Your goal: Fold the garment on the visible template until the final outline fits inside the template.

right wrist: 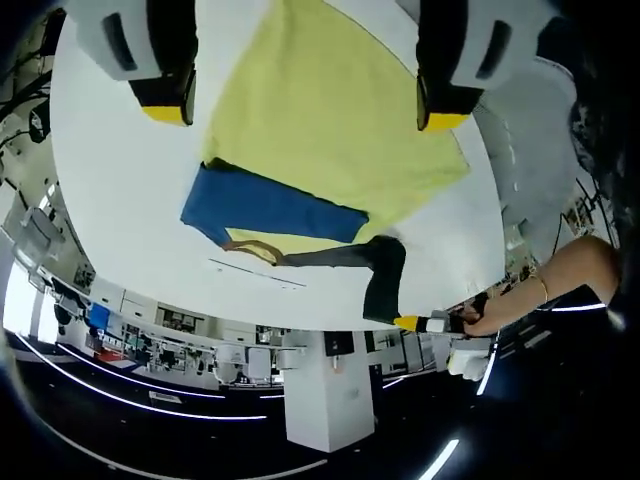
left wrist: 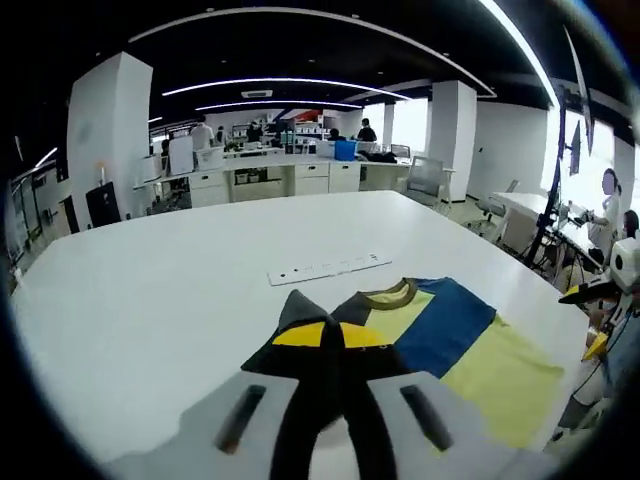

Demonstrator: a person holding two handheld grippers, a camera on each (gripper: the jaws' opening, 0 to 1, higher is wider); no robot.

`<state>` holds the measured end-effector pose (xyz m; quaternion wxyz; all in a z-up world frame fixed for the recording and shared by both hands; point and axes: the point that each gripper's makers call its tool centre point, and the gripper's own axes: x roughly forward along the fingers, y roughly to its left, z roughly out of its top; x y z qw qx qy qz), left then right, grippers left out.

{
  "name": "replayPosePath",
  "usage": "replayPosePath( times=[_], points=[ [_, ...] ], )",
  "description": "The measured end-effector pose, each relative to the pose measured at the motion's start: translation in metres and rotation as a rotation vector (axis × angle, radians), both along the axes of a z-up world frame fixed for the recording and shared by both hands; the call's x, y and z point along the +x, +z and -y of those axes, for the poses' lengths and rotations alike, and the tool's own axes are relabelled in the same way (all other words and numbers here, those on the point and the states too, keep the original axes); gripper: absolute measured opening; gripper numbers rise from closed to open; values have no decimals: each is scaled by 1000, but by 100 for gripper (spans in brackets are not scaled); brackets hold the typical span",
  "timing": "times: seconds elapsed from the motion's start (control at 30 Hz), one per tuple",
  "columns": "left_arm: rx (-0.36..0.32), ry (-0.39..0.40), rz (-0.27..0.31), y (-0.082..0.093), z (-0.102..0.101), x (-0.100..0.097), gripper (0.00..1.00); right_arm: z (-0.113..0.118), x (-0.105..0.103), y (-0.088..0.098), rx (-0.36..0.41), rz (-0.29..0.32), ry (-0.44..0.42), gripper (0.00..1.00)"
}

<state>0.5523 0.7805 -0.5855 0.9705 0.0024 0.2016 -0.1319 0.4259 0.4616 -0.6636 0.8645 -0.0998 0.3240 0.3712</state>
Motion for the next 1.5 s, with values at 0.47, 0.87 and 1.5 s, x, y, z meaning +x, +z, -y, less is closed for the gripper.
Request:
replayPosePath(
  times=[0.47,0.87,1.5],
  points=[
    [-71,-117,43,13,74,15,0,-5,-2,-9,2,-18,20,92],
    [-159,-152,49,9,123,22,0,-7,0,-13,3,-31,20,92],
    [-275,-270,-6,-25,214,24,0,7,0,-29,8,-77,-37,92]
  ],
)
